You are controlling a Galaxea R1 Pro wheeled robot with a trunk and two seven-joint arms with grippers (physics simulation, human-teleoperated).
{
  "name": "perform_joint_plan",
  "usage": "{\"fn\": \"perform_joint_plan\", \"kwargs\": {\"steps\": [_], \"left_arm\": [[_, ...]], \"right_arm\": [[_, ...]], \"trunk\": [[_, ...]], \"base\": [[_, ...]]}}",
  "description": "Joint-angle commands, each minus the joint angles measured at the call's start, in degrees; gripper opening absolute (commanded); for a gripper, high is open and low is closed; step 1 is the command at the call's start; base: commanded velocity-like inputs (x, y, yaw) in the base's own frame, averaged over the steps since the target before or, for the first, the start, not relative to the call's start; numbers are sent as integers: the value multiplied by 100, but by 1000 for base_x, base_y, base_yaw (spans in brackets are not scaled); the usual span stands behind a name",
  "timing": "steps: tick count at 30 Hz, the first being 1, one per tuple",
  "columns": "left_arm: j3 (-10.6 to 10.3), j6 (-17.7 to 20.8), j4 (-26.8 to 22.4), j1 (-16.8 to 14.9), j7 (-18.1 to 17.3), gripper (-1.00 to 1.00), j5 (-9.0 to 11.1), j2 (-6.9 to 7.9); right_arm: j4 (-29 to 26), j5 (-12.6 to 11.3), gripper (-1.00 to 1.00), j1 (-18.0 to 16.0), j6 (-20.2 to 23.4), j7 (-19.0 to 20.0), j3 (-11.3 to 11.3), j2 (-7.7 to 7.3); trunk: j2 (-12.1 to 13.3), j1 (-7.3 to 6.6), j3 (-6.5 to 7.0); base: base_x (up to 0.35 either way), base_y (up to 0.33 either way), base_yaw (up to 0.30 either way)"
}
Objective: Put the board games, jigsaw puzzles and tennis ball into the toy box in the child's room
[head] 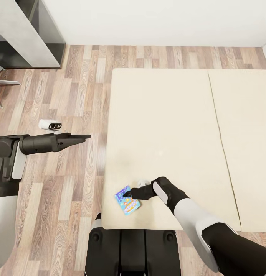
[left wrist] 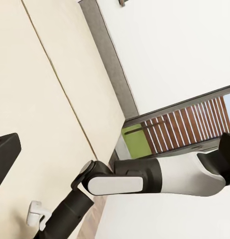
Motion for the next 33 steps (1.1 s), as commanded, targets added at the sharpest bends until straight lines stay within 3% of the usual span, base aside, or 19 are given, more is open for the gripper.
{"fn": "perform_joint_plan", "kwargs": {"steps": [1, 33], "left_arm": [[-1, 60, -1, -2, -18, 100, 2, 2], [-1, 58, -1, 34, -18, 100, -7, 2]], "right_arm": [[0, 15, 100, -3, 10, 22, 24, -2], [38, 20, 100, -3, -283, 31, 17, 89]], "trunk": [[-9, 3, -6], [-9, 3, -6]], "base": [[0, 0, 0], [0, 0, 0]]}}
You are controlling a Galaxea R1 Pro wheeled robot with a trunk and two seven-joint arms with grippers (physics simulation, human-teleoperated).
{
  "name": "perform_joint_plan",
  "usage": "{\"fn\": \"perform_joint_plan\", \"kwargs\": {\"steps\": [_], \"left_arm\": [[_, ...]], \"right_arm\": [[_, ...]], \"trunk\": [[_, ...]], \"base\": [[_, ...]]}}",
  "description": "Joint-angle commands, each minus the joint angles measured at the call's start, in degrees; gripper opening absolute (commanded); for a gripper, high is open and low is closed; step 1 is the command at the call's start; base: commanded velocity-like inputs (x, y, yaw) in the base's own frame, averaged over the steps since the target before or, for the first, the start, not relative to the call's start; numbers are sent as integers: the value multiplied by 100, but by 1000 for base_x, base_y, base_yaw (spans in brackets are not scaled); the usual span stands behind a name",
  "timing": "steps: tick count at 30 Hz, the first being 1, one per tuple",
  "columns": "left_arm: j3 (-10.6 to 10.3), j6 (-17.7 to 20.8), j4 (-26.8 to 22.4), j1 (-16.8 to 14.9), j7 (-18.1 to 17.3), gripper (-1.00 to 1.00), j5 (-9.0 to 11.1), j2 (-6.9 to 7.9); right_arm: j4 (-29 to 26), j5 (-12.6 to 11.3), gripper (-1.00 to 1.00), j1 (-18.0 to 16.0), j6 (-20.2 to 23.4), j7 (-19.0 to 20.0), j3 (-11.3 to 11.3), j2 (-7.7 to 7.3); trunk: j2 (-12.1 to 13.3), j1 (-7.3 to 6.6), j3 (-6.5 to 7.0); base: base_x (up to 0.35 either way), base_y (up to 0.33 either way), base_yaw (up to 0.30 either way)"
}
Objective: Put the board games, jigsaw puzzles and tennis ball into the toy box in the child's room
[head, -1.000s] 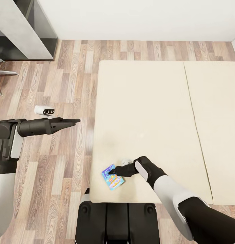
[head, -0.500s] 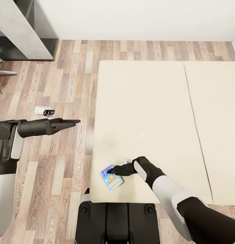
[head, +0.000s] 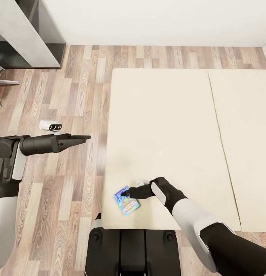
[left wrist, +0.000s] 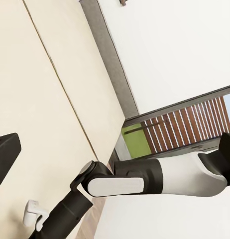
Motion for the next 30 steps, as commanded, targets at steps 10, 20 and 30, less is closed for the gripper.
{"fn": "perform_joint_plan", "kwargs": {"steps": [10, 20, 30], "left_arm": [[-1, 61, -1, -2, -18, 100, -69, 2], [-1, 61, -1, -2, -18, 100, -102, -2], [-1, 61, -1, -2, -18, 100, -103, -6]], "right_arm": [[146, 14, 100, -3, -28, 25, 22, -2], [158, 13, 100, -3, -131, 76, 22, -3], [158, 14, 100, -3, -127, 80, 22, -3]], "trunk": [[-9, 3, -6], [-9, 3, -6], [-9, 3, -6]], "base": [[0, 0, 0], [0, 56, 0], [0, 61, 0]]}}
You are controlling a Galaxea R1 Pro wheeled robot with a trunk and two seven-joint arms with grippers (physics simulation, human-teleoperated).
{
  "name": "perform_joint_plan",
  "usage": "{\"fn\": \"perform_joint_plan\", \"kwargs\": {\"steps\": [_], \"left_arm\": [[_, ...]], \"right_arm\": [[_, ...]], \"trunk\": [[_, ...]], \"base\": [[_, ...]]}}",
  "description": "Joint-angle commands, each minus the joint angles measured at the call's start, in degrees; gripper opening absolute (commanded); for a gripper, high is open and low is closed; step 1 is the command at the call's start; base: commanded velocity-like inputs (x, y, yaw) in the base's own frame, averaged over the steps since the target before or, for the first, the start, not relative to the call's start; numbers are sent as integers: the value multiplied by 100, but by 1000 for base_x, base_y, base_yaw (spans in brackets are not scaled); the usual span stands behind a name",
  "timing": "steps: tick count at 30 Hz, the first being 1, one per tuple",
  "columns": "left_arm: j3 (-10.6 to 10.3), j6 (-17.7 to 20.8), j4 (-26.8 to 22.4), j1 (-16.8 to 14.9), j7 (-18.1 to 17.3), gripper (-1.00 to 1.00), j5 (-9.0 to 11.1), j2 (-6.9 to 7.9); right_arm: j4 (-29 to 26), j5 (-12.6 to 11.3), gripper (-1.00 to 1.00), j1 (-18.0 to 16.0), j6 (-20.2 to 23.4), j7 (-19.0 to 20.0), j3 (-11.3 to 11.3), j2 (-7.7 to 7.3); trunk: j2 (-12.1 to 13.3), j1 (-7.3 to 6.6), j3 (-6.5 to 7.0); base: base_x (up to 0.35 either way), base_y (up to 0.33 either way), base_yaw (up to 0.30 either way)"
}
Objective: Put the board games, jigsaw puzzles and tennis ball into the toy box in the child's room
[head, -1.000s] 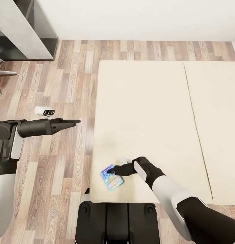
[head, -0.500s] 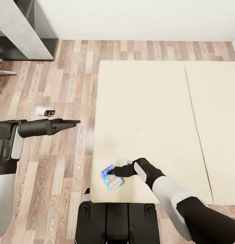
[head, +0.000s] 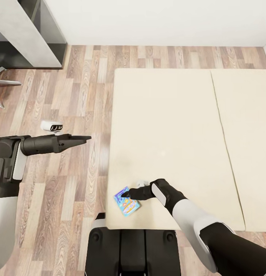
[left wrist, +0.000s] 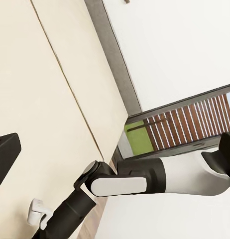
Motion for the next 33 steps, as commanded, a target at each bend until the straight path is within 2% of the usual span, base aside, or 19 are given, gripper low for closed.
{"fn": "perform_joint_plan", "kwargs": {"steps": [1, 33], "left_arm": [[-1, 60, -1, -2, -18, 100, 3, 3], [-7, 60, -1, -2, -18, 100, 3, 3]], "right_arm": [[-2, 2, 100, -3, 14, 14, 23, -2], [-2, 2, 100, -3, 15, 14, 23, -2]], "trunk": [[-9, 3, -6], [-9, 3, -6]], "base": [[0, 68, 0], [0, 68, 0]]}}
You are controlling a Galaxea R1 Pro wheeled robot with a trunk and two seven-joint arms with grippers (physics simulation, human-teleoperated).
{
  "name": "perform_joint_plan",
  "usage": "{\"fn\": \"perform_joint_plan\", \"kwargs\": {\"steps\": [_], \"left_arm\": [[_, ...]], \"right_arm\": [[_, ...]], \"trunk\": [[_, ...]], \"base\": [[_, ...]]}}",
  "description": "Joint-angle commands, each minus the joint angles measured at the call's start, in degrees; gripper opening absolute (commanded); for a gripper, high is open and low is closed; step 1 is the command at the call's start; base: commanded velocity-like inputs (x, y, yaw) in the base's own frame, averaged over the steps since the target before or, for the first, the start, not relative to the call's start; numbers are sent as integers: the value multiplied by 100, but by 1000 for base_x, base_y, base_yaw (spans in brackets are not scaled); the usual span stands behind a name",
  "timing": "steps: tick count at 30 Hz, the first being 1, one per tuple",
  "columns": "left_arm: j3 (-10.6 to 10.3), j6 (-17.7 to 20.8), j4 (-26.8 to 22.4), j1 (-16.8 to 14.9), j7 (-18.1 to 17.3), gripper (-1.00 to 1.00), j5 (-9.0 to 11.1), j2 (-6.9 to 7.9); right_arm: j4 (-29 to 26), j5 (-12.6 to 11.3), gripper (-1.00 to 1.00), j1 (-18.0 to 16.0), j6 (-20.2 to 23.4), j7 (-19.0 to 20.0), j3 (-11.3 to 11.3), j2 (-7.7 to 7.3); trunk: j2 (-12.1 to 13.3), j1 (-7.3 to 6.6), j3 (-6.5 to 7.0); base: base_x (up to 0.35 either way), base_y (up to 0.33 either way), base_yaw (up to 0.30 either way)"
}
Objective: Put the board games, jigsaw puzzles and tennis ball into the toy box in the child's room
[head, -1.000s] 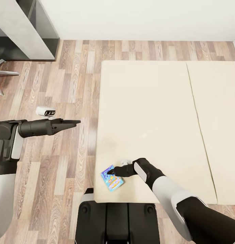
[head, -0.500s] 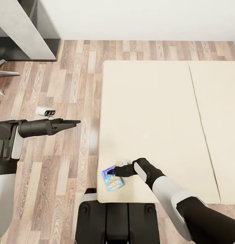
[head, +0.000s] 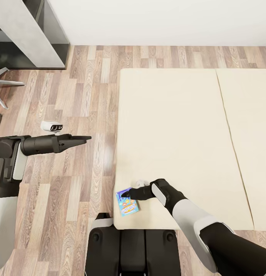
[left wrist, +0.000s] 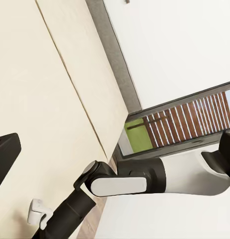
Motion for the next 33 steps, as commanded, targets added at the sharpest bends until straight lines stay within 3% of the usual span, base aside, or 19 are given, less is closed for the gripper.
{"fn": "perform_joint_plan", "kwargs": {"steps": [1, 33], "left_arm": [[-1, 60, -1, -2, -18, 100, 3, 3], [-4, 60, -1, -2, -14, 100, 3, 3]], "right_arm": [[-3, -6, 100, -3, 13, 14, 22, -2], [-10, -6, 100, -3, 14, -21, 22, -2]], "trunk": [[-9, 3, -6], [-9, 3, -6]], "base": [[0, 84, 0], [0, 19, 0]]}}
